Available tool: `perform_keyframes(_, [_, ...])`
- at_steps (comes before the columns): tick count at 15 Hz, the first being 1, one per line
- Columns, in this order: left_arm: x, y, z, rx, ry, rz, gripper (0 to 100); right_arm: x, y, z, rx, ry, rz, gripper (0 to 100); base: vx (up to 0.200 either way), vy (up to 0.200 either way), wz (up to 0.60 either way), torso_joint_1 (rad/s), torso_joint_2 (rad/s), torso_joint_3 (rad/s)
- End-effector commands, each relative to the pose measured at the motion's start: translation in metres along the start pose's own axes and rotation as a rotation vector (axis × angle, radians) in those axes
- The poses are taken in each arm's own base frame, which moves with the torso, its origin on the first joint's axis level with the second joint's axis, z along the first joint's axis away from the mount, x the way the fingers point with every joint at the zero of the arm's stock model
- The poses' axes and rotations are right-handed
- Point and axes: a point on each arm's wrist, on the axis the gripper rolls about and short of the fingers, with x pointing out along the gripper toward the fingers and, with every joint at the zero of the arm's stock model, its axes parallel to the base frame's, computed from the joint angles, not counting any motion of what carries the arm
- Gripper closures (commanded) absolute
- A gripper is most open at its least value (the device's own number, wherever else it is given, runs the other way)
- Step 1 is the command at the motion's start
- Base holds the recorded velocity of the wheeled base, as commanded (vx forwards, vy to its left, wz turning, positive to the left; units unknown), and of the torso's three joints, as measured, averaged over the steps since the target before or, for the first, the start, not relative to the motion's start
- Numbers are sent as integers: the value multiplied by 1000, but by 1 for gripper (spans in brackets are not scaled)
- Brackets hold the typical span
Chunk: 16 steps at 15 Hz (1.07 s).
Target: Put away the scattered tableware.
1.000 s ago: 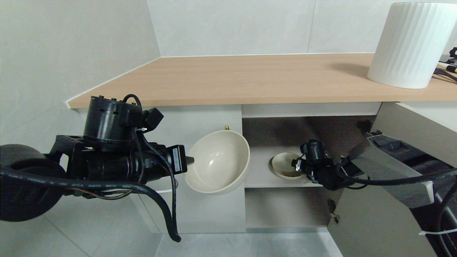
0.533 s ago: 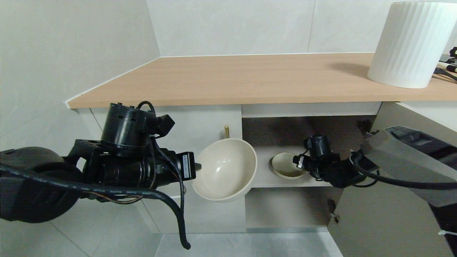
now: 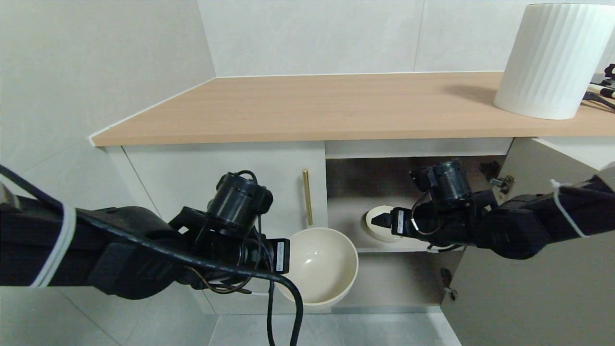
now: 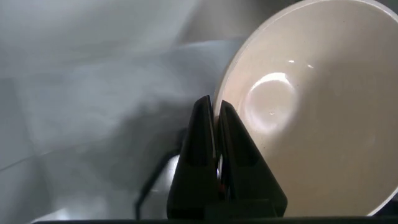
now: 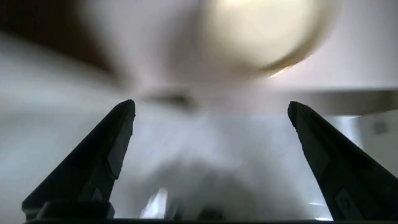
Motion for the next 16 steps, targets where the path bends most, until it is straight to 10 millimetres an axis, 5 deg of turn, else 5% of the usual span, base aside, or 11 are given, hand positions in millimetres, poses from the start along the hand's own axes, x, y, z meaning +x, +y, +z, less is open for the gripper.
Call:
perform_keyframes(1, [23, -9, -14, 39, 48, 53, 100, -50, 27, 1, -41, 8, 121, 0, 0, 0, 0, 0, 0, 0])
perform_keyframes(6, [19, -15, -16, 57, 37, 46, 100, -72, 58, -33, -177, 177, 188, 0, 0, 0, 0, 0, 0, 0])
perform_keyframes(10, [5, -22, -16, 71, 14, 21, 100, -50, 67, -60, -277, 241, 78, 0, 0, 0, 0, 0, 0, 0])
perform_keyframes(16, [3, -24, -18, 80, 8, 28, 100, -40, 70, -66, -287, 251, 57, 0, 0, 0, 0, 0, 0, 0])
